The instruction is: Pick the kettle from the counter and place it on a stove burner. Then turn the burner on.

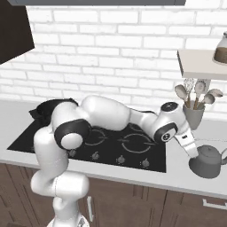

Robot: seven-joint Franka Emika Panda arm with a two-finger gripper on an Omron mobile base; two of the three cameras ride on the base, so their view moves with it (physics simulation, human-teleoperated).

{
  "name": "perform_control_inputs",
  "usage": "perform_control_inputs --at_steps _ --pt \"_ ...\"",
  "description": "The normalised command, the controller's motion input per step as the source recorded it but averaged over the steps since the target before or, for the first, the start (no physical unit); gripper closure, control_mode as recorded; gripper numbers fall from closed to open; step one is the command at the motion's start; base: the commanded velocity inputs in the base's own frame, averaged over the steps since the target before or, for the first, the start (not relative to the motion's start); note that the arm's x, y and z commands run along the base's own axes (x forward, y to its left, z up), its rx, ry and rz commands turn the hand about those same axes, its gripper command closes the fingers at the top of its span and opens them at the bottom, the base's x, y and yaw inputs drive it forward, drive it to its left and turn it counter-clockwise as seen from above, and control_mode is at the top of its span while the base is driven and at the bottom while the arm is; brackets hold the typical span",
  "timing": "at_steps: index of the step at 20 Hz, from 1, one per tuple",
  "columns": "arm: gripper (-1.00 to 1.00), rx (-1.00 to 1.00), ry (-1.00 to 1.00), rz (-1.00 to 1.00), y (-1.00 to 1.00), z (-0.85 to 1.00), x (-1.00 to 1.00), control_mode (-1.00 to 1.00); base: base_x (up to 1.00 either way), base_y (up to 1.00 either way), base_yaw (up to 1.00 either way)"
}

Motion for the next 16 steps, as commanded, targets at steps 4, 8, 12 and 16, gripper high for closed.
perform_control_inputs --at_steps 4,8,12,16 --pt "-1.00 0.03 0.00 0.00 -0.28 -0.04 0.29 -1.00 0.00 0.00 0.00" --pt "-1.00 0.03 0.00 0.00 -0.44 -0.06 0.16 -1.00 0.00 0.00 0.00" --pt "-1.00 0.02 0.00 0.00 -0.32 -0.07 0.22 -1.00 0.00 0.00 0.00" --pt "-1.00 0.01 0.00 0.00 -0.17 -0.06 0.31 -1.00 0.00 0.00 0.00"
